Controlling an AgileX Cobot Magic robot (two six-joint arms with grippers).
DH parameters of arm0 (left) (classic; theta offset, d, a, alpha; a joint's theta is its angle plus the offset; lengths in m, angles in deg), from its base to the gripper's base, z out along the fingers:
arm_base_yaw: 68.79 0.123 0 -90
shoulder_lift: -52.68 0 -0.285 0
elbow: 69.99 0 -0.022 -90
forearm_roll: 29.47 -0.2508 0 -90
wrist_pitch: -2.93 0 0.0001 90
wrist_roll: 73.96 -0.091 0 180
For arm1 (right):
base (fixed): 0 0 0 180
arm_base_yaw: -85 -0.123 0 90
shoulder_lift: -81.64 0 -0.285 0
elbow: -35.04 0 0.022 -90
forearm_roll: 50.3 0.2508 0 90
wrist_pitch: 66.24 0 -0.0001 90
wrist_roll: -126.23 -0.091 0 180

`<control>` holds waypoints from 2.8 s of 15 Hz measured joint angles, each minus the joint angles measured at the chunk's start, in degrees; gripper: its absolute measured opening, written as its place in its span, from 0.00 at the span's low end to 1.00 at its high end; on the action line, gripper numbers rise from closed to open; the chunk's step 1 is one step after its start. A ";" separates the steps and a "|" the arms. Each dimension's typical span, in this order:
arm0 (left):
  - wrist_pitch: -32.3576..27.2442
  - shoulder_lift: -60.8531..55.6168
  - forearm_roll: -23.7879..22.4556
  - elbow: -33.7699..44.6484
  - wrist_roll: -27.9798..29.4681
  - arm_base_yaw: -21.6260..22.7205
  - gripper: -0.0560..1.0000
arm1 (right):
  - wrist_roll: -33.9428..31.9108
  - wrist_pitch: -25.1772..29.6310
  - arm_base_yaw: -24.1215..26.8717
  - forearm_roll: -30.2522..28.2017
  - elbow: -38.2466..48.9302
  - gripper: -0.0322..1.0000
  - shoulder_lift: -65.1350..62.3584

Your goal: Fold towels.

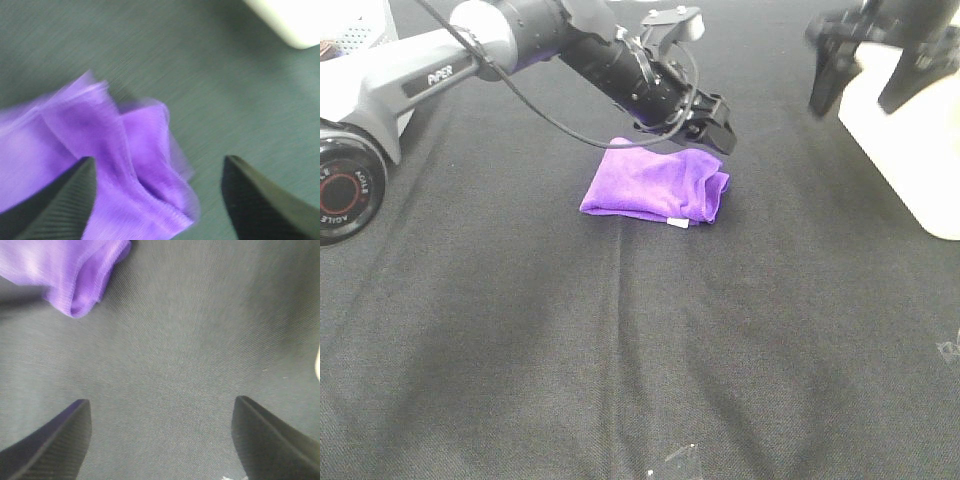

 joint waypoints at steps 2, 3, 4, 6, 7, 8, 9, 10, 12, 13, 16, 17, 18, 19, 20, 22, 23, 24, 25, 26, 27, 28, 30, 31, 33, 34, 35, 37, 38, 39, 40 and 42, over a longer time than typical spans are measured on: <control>-2.01 0.06 -3.15 -3.44 -0.17 0.00 0.71 | 0.11 0.00 0.00 0.00 0.00 0.75 -0.17; -4.53 0.06 -6.36 -6.02 0.63 0.23 0.71 | 0.17 0.00 0.00 0.00 0.00 0.75 -0.17; -7.73 0.06 -9.57 -8.25 2.35 0.57 0.71 | 0.29 0.00 0.00 0.00 0.00 0.75 -0.29; -13.41 0.06 -15.93 -13.12 5.96 2.58 0.71 | 0.52 0.00 0.00 0.00 0.00 0.75 -0.69; -15.07 0.06 -18.45 -14.84 8.02 4.24 0.71 | 0.57 0.00 0.00 -0.23 0.00 0.75 -0.69; -16.73 -0.23 -20.97 -15.64 10.49 5.96 0.71 | 0.57 0.00 0.00 -0.52 0.00 0.75 -0.69; -17.42 -0.74 -24.58 -15.70 13.46 7.62 0.71 | 0.57 0.00 0.00 -0.69 0.00 0.75 -0.69; -17.70 -1.55 -28.99 -15.76 16.73 9.63 0.71 | 0.52 0.00 0.00 -0.80 0.00 0.75 -0.69; -17.93 -5.61 -31.91 -15.76 20.63 14.44 0.71 | 0.06 0.00 0.00 -0.57 0.06 0.75 -0.69; -17.88 -7.45 -31.86 -15.53 21.77 16.56 0.71 | 0.11 0.00 0.00 -0.34 0.06 0.75 -0.69; -17.93 -12.49 -31.51 -11.29 22.80 21.89 0.71 | 9.17 -4.53 0.00 5.33 0.06 0.75 0.17; -17.99 -15.30 -31.97 -8.71 22.52 24.24 0.71 | 17.76 -8.48 0.00 11.34 0.06 0.75 2.46; -17.99 -16.96 -32.03 -7.51 22.23 25.27 0.71 | 20.57 -9.68 0.00 13.64 0.06 0.75 3.61; -18.05 -18.28 -32.03 -6.99 22.12 25.61 0.71 | 26.99 -12.78 0.00 19.48 0.06 0.75 7.22; -18.05 -18.79 -32.03 -6.88 22.12 25.61 0.71 | 28.93 -13.87 0.00 21.49 0.06 0.75 8.37; -17.99 -19.48 -31.17 -6.47 21.94 25.61 0.71 | 37.70 -18.51 -1.26 25.50 -0.69 0.75 15.13; -18.11 -19.48 -30.37 -5.67 21.49 25.61 0.71 | 40.57 -20.97 -2.92 25.21 -1.15 0.75 17.19; -18.22 -19.48 -29.97 -4.98 20.74 25.61 0.71 | 43.14 -23.38 -5.10 24.18 -1.60 0.75 18.85; -18.28 -19.48 -29.85 -4.47 20.17 25.61 0.71 | 44.63 -25.55 -7.05 23.15 -1.66 0.75 20.23; -18.33 -19.48 -29.79 -4.18 20.00 25.61 0.71 | 45.15 -27.56 -8.71 21.72 -1.66 0.75 21.26; -18.33 -19.48 -29.79 -4.18 19.71 25.61 0.71 | 45.15 -29.56 -9.91 20.86 -1.66 0.75 22.12; -18.33 -19.48 -29.79 -4.18 19.08 25.61 0.71 | 45.15 -31.11 -10.20 20.51 -1.66 0.75 22.80; -18.33 -19.48 -29.74 -4.18 18.56 25.61 0.71 | 45.15 -33.92 -10.20 19.37 -1.72 0.75 23.03; -18.33 -19.48 -29.74 -4.18 18.22 25.61 0.71 | 45.15 -35.01 -10.08 19.08 -1.78 0.75 23.03; -18.33 -19.48 -29.56 -4.18 17.59 25.61 0.71 | 45.21 -35.87 -10.08 18.11 -1.78 0.74 23.49; -18.33 -19.48 -29.56 -4.18 17.48 25.61 0.71 | 45.26 -35.92 -10.08 17.88 -1.78 0.73 24.06; -18.33 -19.48 -29.51 -4.18 17.36 25.61 0.71 | 45.32 -35.81 -10.08 17.36 -1.78 0.73 24.64; -18.33 -19.48 -29.51 -4.18 17.36 25.61 0.71 | 45.32 -35.64 -10.08 16.33 -1.78 0.72 24.81; -18.33 -19.48 -29.51 -4.18 17.36 25.61 0.71 | 45.21 -35.29 -9.97 15.47 -1.78 0.72 24.87; -18.33 -19.48 -29.51 -4.18 17.36 25.61 0.71 | 45.21 -35.12 -9.91 14.78 -1.78 0.72 24.87; -18.33 -19.48 -29.51 -4.18 17.30 25.61 0.71 | 45.15 -34.15 -9.51 14.21 -1.78 0.72 24.87; -18.33 -19.48 -29.51 -4.18 17.19 25.61 0.71 | 45.15 -32.89 -8.48 13.81 -1.78 0.72 24.87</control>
